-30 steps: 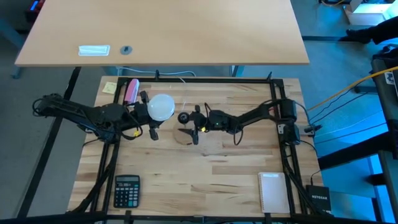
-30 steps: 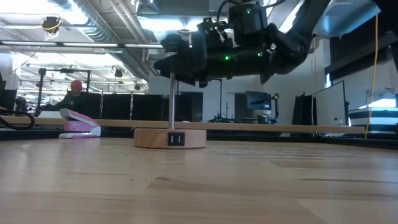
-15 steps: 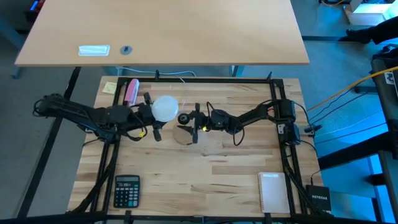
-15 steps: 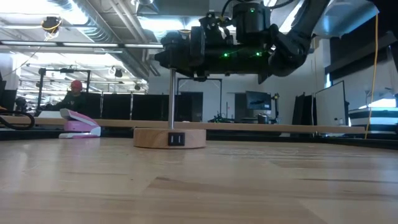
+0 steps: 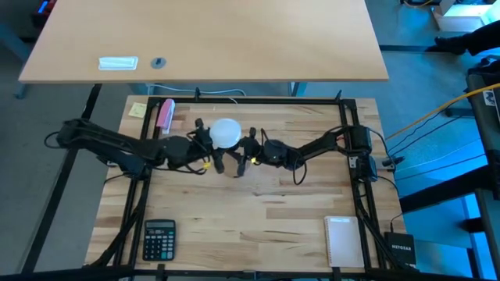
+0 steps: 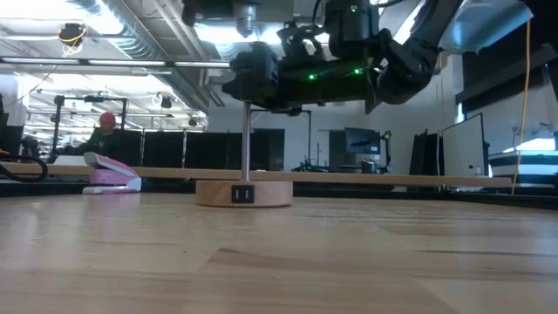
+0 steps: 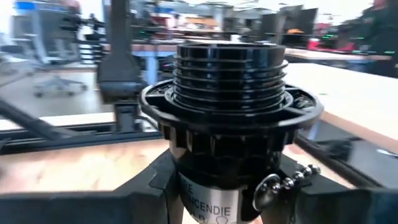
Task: Screw lightbulb
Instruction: Insert the lightbulb into the desk lamp
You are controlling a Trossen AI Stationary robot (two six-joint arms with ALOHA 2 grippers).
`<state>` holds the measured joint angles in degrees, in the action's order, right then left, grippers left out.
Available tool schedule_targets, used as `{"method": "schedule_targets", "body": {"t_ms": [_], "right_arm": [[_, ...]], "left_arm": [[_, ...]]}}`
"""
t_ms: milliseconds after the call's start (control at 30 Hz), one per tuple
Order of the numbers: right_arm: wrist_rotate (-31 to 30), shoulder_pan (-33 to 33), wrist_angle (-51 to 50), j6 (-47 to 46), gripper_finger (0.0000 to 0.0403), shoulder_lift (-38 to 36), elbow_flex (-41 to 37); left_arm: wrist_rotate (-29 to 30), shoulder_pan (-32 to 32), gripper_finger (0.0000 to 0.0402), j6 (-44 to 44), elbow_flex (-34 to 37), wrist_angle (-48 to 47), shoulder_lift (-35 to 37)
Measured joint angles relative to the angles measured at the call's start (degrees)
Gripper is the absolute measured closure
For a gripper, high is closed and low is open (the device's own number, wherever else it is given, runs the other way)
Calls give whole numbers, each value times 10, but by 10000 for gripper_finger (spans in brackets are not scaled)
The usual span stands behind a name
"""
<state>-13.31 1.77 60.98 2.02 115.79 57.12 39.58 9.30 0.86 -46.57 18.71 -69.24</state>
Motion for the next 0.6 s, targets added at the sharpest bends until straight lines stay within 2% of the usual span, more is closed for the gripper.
{"method": "schedule_targets", "body": {"t_ms": [200, 600], "right_arm": [[-80, -19, -45, 33, 258, -9, 21], [-82, -18, -56, 6, 258, -12, 29]], "left_arm": [[45, 0, 260, -25, 0, 28, -33], [89, 9, 260, -31, 0, 25, -52]]}}
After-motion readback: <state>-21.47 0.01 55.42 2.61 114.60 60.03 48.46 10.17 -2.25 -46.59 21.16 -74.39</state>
